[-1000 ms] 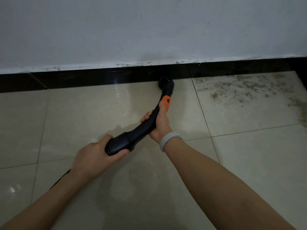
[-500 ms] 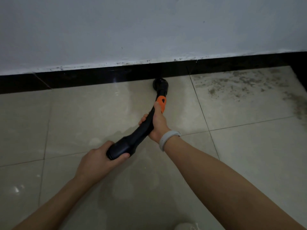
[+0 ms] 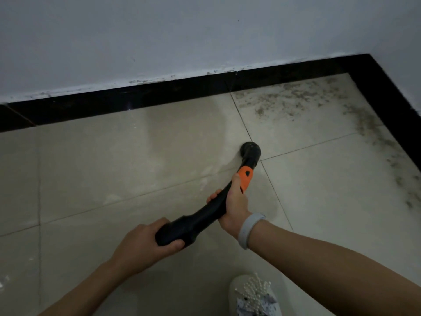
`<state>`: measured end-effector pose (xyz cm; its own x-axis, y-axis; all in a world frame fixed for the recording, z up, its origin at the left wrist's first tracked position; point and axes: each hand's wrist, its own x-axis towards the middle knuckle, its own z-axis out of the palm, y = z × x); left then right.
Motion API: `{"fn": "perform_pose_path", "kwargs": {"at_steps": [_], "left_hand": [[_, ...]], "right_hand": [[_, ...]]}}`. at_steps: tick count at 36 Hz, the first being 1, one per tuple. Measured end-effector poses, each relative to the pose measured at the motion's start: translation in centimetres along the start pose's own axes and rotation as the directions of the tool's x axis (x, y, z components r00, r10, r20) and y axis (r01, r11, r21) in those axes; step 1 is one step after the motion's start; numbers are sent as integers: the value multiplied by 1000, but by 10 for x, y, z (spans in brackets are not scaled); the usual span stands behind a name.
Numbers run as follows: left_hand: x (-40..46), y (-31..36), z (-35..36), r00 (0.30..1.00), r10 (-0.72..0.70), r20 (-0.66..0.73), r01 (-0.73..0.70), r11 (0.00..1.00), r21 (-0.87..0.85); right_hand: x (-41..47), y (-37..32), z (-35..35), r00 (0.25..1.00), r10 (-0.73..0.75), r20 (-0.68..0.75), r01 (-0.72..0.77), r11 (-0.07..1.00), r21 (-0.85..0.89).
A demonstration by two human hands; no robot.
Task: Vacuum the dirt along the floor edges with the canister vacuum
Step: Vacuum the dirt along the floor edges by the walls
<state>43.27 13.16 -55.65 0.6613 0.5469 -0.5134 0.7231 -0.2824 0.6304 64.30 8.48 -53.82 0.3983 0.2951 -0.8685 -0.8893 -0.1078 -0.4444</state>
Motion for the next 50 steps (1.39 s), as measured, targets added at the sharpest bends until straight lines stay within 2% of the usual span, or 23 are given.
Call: {"fn": "perform_pose_path", "kwargs": {"at_steps": [4, 9, 12, 18, 24, 30, 35, 41, 50], "left_hand": [[-7, -11, -9, 998, -24, -57, 21, 999, -47], [-10, -26, -25, 978, -89, -188, 80, 995, -56], [-13, -31, -30, 971, -106, -214, 93, 993, -69], [-1, -20, -32, 989, -43, -142, 24, 991, -130], [22, 25, -42, 992, 61, -109, -78, 984, -159], [40, 77, -63, 978, 142, -151, -165, 975, -151], [52, 78, -70, 981, 135, -140, -152, 981, -118], [67, 84, -54, 987, 95, -132, -103, 993, -54], [104, 144, -22, 989, 20, -144, -3, 993, 116]], "right_hand": [[-5, 10, 21, 1000, -16, -4, 16, 999, -34], [-6, 18, 63, 997, 8, 81, 2, 992, -123], [-9, 22, 74, 995, 18, 94, -3, 988, -154], [-9, 8, 73, 998, -53, 28, 57, 975, -214], [-33, -46, 70, 983, -170, -69, 147, 956, -255], [-48, -106, 78, 956, -288, -55, 267, 931, -248], [-31, -111, 78, 969, -246, -28, 234, 946, -223], [8, -112, 50, 996, -89, -23, 85, 984, -160], [48, -166, 2, 998, 4, 55, 0, 997, -76]]}}
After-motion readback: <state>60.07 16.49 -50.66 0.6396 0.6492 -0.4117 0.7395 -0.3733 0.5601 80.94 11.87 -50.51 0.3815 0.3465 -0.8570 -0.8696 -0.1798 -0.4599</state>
